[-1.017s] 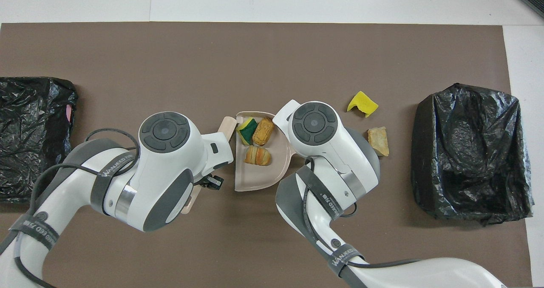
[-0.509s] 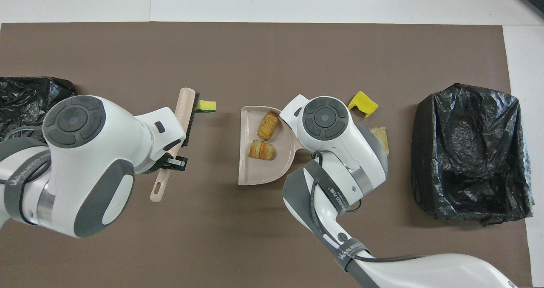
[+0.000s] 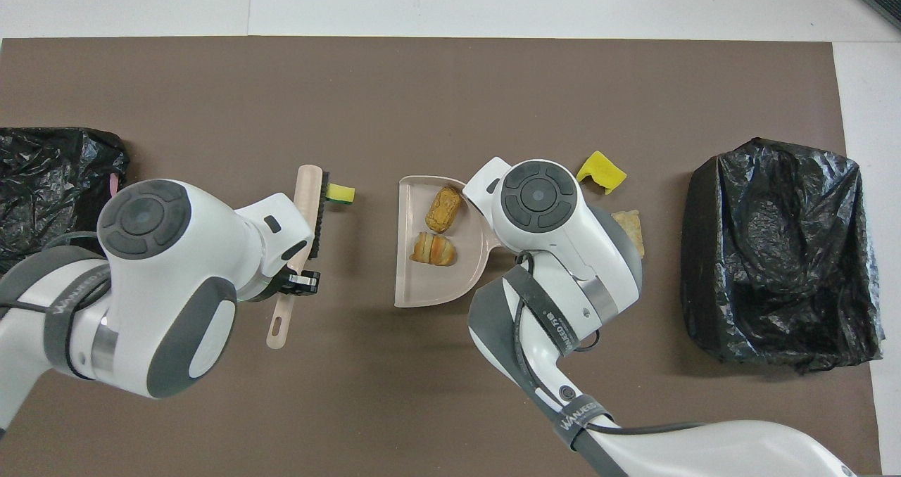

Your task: Sweep and dump trash in bin

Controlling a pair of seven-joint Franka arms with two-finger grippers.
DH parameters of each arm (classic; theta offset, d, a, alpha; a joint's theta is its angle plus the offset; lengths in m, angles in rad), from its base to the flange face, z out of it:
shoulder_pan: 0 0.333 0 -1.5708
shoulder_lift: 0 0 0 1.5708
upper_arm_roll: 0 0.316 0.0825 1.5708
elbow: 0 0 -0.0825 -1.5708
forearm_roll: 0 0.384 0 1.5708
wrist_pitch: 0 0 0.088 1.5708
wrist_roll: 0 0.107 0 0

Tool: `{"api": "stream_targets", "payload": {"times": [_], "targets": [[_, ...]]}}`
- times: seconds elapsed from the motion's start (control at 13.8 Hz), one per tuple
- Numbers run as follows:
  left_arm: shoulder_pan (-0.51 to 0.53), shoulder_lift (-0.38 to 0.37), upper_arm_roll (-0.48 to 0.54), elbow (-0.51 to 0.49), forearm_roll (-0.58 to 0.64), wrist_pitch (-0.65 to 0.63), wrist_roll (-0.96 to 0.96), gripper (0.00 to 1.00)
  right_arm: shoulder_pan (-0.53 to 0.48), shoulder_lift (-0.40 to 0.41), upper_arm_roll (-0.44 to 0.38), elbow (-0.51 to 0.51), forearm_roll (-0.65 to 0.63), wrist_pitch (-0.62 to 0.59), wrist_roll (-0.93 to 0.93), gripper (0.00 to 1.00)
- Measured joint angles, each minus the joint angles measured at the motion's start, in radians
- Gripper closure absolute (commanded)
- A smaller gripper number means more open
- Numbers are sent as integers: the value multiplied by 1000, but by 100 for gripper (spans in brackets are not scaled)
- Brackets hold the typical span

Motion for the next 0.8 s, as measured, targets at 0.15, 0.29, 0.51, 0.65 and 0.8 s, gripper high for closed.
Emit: {"api": "stream_targets", "payload": {"times": [0.15, 0.29, 0.51, 0.65, 0.8], "targets": [[-70, 4, -7, -58, -3, 28, -57, 100, 0, 0, 0, -4, 0, 3, 0, 100], [-154, -3, -14, -69, -5, 11, -112, 100, 0, -3, 0, -11, 0, 11, 0, 100], [-272, -33, -19, -69, -20, -57, -158, 100, 0, -6, 0, -17, 0, 18, 0, 100], [-314, -55, -21, -70, -25, -105, -154, 100, 0, -8, 0, -19, 0, 18, 0, 100], [-323, -71, -20, -71, -26, -174, -117, 100, 0, -10, 0, -23, 0, 18, 0, 100]]}}
